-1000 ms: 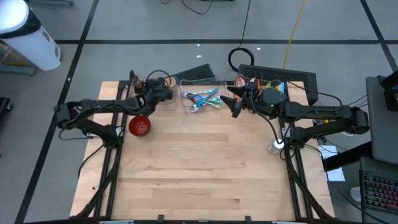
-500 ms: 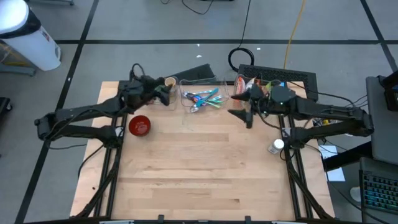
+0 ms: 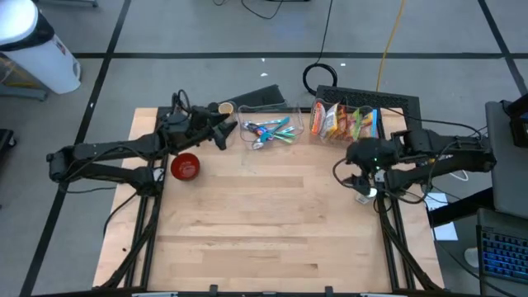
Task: Pick & Place Food Item
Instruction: Put the white seasoning bottle into the left transparent bin
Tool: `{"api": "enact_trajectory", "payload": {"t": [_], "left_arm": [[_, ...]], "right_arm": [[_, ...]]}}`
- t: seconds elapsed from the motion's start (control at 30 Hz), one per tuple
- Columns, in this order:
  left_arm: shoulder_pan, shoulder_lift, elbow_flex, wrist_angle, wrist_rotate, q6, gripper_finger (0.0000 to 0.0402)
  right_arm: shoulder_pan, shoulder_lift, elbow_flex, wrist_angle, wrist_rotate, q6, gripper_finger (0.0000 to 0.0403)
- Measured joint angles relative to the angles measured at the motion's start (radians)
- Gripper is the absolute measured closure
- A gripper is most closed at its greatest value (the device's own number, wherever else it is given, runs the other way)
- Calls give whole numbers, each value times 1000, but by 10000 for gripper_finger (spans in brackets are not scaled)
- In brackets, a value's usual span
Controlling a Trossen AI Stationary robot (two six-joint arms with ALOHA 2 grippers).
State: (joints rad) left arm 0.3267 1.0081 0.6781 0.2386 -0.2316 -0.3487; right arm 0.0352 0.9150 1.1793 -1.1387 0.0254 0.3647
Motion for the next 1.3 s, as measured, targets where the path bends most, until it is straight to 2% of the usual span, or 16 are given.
{"api": "enact_trajectory", "payload": {"t": [0.2,0.4,0.73,1.13,1.3], "left_arm": [[-37,38,0,9,-2,-44,135],[-88,84,0,97,-3,-80,135],[-150,139,0,163,-3,-82,135],[-159,151,0,167,-2,-87,135],[-159,151,0,167,-2,-92,135]], "right_arm": [[90,1,-25,-145,45,108,83],[167,1,-114,-178,81,241,83],[218,1,-234,-273,78,429,83],[218,2,-316,-296,-3,428,83],[218,3,-366,-283,-4,447,83]]}}
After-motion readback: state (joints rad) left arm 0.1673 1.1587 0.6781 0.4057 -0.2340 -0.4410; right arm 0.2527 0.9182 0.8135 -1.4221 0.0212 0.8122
